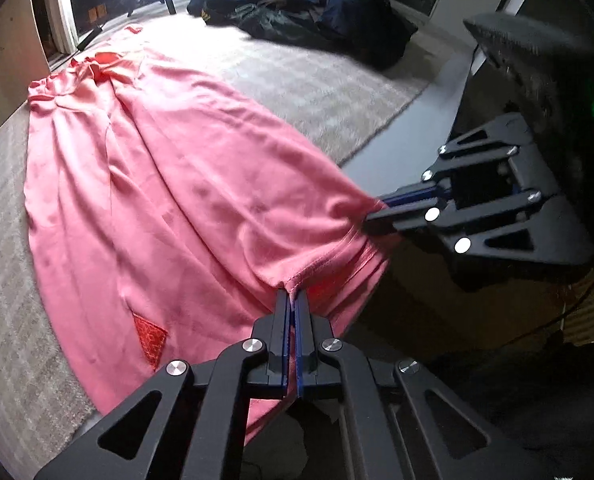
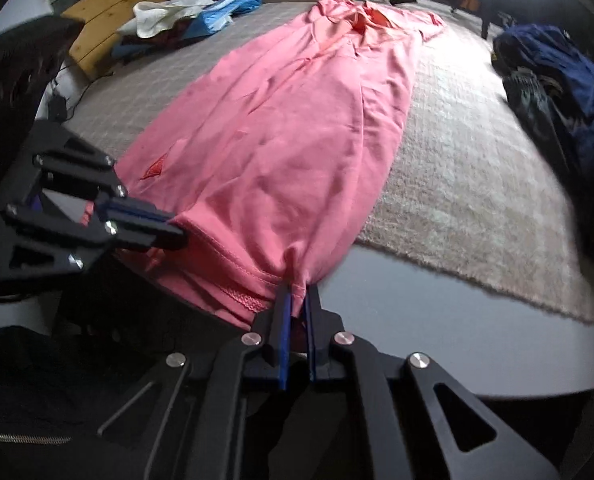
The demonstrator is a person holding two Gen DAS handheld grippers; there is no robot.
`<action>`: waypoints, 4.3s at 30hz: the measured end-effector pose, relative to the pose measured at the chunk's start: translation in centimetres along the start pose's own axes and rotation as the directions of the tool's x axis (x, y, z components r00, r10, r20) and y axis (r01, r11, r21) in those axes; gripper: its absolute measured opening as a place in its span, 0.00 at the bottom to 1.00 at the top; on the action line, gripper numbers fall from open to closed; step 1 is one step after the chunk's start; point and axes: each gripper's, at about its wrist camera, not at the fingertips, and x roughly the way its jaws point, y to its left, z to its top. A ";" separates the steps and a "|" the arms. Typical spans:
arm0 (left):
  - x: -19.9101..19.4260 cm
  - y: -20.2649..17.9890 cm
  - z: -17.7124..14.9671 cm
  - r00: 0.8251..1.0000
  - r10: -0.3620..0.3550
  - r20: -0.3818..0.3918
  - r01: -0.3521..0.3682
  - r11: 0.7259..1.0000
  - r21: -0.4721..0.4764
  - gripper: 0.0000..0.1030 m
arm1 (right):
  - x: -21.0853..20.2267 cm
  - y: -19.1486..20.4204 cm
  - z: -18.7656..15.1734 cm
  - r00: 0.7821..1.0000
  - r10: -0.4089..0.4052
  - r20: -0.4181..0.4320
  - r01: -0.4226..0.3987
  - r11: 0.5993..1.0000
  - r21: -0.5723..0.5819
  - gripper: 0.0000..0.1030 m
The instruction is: Fold clothes
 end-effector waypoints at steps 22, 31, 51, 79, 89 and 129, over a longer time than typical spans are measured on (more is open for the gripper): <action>-5.7 2.5 -5.4 1.000 -0.009 0.001 0.009 0.973 -0.232 0.22 | -4.7 -1.4 -0.8 0.992 -0.121 -0.038 0.121 0.992 -0.020 0.17; -4.7 6.7 -8.6 0.991 0.089 -0.097 -0.121 0.904 -0.410 0.28 | -2.7 4.1 0.5 1.000 -0.020 -0.010 0.019 0.993 -0.118 0.26; -5.7 8.2 -9.2 0.982 0.153 -0.113 -0.184 0.919 -0.349 0.03 | 0.2 7.8 1.6 0.992 0.110 -0.062 -0.119 0.979 -0.164 0.02; 2.5 15.5 18.6 0.992 0.117 0.039 -0.091 0.910 -0.405 0.18 | -2.3 -16.3 22.2 0.988 0.097 0.121 -0.113 0.984 0.136 0.18; 8.4 18.5 21.3 0.986 0.167 -0.027 -0.157 0.846 -0.509 0.19 | 9.5 -19.4 26.6 0.949 0.313 0.045 -0.315 0.927 0.204 0.27; 8.7 32.3 28.6 0.938 0.347 0.015 -0.287 0.798 -0.531 0.13 | 15.8 -24.7 39.9 0.983 0.045 0.176 -0.069 0.989 0.134 0.34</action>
